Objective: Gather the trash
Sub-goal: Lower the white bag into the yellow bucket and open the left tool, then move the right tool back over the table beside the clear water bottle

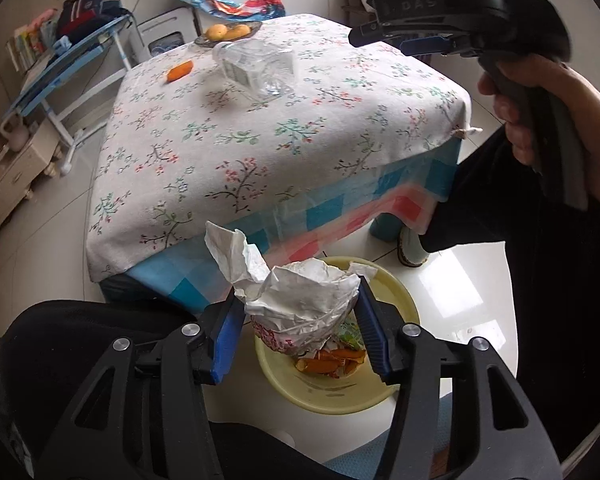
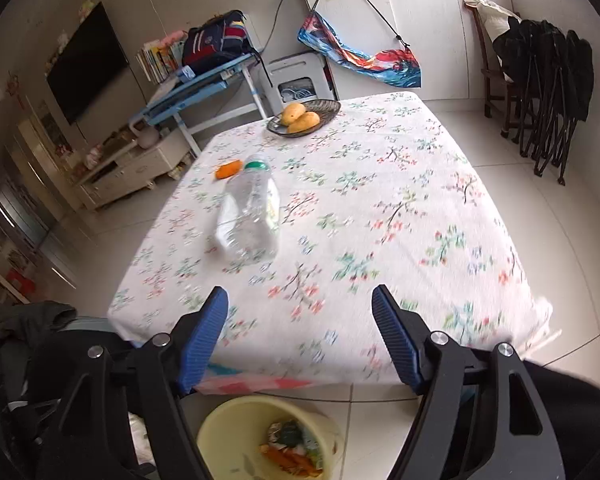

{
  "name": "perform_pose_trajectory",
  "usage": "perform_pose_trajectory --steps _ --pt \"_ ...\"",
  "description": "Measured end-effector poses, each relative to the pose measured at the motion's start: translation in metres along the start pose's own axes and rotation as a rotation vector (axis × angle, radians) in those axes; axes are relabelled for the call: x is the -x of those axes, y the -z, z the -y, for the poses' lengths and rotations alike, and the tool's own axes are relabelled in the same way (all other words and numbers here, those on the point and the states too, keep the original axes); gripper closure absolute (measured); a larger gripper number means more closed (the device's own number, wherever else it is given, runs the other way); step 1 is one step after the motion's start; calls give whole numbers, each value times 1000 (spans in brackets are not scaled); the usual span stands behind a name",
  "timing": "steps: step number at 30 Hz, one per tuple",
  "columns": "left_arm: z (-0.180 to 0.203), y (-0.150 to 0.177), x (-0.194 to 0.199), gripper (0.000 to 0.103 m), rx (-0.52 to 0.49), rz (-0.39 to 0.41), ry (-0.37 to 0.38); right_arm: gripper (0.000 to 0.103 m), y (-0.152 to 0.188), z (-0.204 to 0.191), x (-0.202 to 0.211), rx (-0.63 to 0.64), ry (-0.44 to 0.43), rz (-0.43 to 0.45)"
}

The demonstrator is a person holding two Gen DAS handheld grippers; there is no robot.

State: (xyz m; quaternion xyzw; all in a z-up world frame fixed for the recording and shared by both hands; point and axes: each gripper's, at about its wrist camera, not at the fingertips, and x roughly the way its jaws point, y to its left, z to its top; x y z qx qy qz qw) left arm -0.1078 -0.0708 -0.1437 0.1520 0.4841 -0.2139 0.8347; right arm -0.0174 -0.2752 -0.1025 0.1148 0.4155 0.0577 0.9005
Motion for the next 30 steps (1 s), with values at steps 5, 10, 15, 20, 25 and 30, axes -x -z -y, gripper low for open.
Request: perform_pose_trajectory --steps 5,10,15,20,25,30 --pt "-24 2 6 50 125 58 33 29 -48 12 -74 22 88 -105" --pt "-33 1 12 46 152 118 78 22 -73 19 -124 37 129 -195" --pt "-34 -2 11 43 147 139 88 9 -85 19 -142 61 151 -192" --pt "-39 -6 11 40 157 158 95 7 -90 10 -156 144 201 -150" --pt "-44 -7 14 34 171 186 96 6 -90 8 -155 128 215 -124" --pt "-49 -7 20 28 188 205 110 6 -95 8 -161 120 218 -125"
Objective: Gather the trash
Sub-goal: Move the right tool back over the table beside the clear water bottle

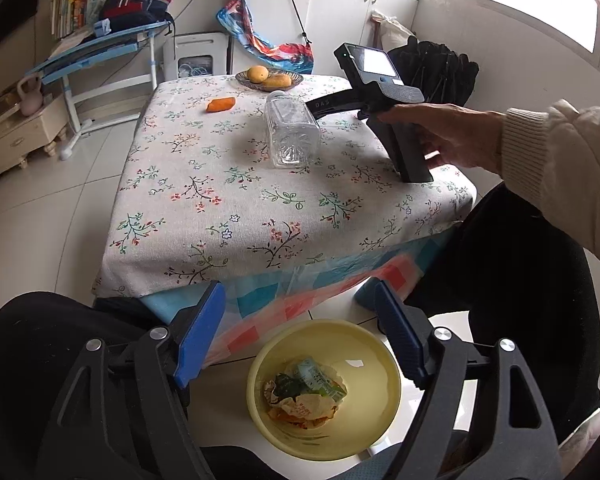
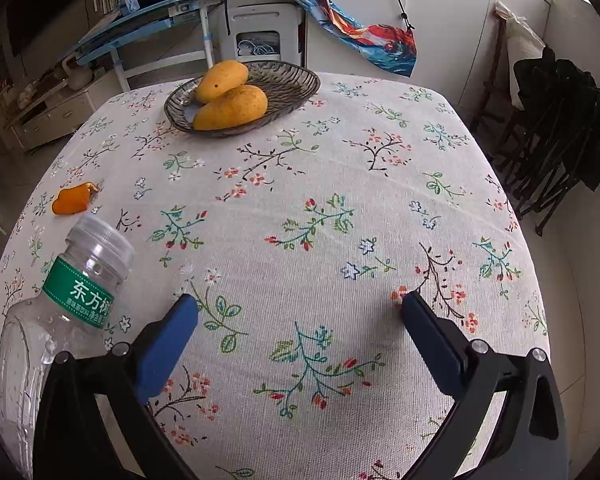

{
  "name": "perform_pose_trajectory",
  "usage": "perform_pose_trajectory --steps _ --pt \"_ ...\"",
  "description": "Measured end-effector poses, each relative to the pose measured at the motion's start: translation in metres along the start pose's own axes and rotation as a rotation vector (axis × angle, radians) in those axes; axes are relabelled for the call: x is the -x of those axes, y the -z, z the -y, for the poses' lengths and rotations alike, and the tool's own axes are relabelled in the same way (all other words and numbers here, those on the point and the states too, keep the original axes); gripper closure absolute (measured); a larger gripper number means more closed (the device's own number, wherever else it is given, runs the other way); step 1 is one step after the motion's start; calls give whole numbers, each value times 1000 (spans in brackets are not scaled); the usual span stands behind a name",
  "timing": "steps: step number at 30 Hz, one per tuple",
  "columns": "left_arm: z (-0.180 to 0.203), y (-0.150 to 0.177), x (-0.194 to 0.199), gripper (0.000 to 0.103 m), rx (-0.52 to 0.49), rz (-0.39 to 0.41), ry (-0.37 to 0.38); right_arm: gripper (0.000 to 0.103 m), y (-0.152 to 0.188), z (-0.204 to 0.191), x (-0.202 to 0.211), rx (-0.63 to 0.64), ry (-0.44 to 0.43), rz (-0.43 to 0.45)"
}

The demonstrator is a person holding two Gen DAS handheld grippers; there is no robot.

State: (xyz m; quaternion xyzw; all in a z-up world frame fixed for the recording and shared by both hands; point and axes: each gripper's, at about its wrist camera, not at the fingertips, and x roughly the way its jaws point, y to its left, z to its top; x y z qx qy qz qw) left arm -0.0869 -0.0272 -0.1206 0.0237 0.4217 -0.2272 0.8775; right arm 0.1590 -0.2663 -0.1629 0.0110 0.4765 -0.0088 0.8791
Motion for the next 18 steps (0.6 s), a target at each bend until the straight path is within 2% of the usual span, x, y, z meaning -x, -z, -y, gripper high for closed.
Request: perform_pose_trajectory --steps 4,9,14,18 --pt "-2 0 -2 22 13 -14 13 6 -1 -1 -1 0 0 0" --pt "8 4 -23 22 -35 -95 -34 6 -1 -1 -1 0 0 0" --pt "10 6 -21 22 -43 -85 -8 6 -1 -1 -1 0 0 0" --pt "1 7 -18 22 1 -73 23 6 -1 -1 -1 0 0 0"
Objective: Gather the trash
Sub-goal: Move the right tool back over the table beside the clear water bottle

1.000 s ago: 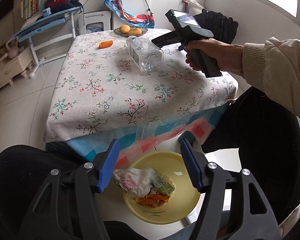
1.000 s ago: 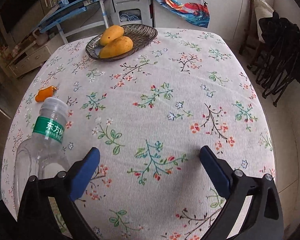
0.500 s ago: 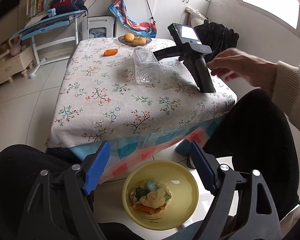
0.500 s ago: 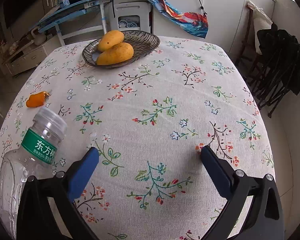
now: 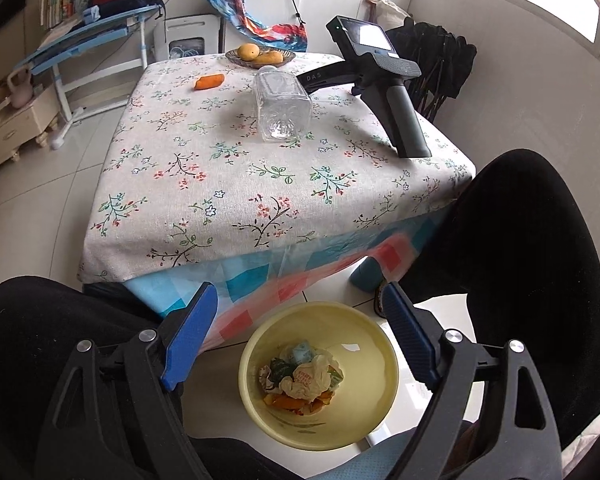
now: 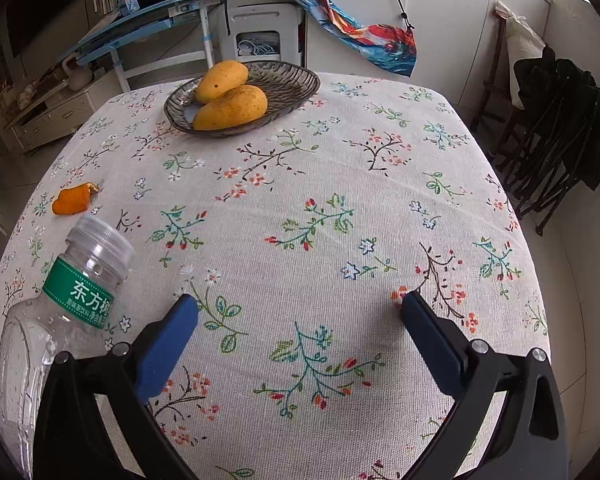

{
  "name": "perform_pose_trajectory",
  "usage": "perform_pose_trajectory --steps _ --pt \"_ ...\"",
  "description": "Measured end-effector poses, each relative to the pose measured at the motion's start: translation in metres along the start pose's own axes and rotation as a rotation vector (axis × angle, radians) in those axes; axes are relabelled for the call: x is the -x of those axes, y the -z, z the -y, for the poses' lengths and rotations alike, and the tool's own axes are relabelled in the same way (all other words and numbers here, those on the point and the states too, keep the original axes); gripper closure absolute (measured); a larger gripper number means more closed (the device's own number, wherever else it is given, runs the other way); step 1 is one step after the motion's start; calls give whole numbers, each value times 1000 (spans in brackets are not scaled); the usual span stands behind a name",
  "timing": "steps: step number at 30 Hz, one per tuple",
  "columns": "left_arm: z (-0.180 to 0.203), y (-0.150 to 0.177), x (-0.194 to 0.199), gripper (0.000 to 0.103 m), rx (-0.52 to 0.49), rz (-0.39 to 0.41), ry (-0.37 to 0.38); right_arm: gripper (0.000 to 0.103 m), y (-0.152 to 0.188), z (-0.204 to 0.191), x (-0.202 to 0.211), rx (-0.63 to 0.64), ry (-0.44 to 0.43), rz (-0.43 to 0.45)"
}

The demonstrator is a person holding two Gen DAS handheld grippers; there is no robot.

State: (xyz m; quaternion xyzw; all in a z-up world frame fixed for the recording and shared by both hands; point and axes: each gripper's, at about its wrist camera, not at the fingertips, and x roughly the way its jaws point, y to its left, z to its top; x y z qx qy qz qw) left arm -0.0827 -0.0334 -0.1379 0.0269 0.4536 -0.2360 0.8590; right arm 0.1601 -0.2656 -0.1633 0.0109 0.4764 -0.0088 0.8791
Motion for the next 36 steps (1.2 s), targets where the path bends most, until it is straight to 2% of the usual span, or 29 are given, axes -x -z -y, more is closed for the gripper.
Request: perform_pose_trajectory --steps 4,9,19,28,36 --pt "-8 1 2 22 51 6 37 6 0 0 0 0 0 0" --pt "-6 -1 3 22 64 12 72 6 0 0 0 0 0 0" --pt "-11 -1 4 22 99 25 97 6 1 0 0 0 0 1" --pt "-12 -1 4 22 129 35 81 6 0 0 0 0 0 1" --pt "-17 -2 11 22 165 76 73 6 0 0 0 0 0 1"
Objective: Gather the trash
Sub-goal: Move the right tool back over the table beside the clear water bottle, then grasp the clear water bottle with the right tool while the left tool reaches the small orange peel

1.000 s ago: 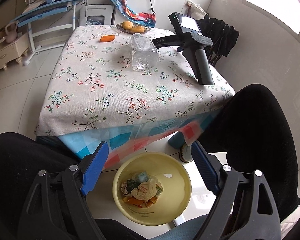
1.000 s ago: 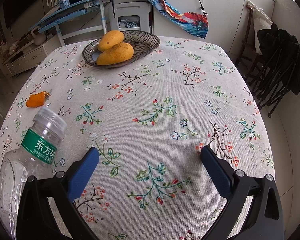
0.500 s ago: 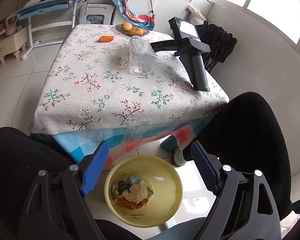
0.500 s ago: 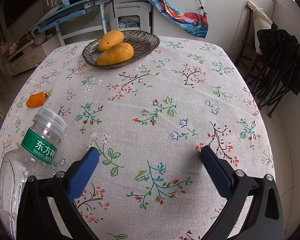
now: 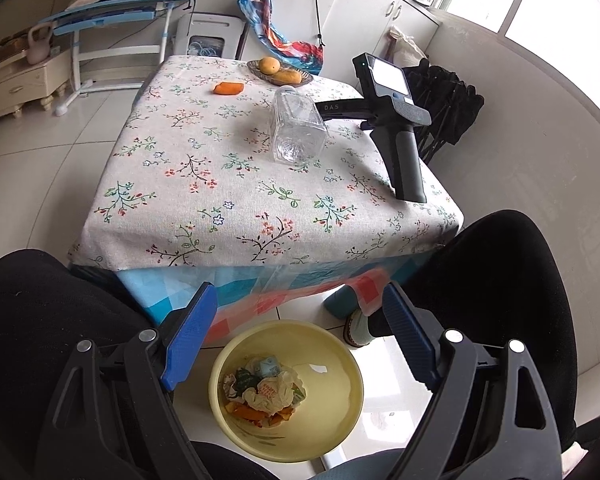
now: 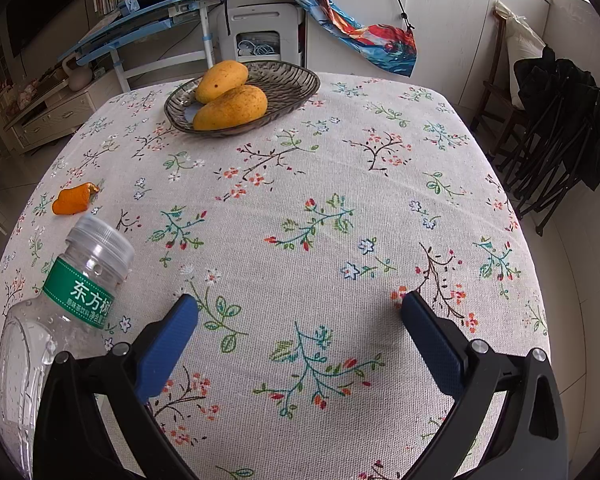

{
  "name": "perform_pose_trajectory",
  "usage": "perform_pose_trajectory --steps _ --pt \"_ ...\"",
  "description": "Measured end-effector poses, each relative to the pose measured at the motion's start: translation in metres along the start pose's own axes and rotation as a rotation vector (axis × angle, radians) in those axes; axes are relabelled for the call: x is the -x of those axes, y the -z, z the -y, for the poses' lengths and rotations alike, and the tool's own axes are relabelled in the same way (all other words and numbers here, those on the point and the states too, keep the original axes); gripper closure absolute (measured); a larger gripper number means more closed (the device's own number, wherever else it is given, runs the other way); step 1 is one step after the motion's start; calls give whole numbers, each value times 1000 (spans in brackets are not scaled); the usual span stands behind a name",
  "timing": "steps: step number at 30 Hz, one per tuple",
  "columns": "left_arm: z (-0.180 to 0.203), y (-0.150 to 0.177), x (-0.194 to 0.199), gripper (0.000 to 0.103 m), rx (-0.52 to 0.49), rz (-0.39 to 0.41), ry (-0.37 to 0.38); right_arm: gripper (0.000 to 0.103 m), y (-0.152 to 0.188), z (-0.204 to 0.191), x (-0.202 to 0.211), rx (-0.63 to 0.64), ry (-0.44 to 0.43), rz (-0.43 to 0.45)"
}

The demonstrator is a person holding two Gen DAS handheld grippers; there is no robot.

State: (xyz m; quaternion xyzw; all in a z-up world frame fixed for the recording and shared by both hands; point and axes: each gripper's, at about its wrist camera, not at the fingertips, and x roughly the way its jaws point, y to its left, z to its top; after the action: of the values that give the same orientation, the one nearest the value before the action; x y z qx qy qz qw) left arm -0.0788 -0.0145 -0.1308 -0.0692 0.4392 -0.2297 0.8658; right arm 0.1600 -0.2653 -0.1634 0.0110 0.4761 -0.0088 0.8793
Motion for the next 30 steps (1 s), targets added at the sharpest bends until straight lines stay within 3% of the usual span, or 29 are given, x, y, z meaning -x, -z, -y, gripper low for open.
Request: perform_pose_trajectory --steps 6,18,30 --pt "-4 -2 5 22 23 42 -14 6 0 0 0 0 0 0" --pt "-30 -28 23 21 136 216 -66 6 1 0 0 0 0 1" --pt "-47 -128 -28 21 -31 222 -189 6 0 0 0 0 0 1"
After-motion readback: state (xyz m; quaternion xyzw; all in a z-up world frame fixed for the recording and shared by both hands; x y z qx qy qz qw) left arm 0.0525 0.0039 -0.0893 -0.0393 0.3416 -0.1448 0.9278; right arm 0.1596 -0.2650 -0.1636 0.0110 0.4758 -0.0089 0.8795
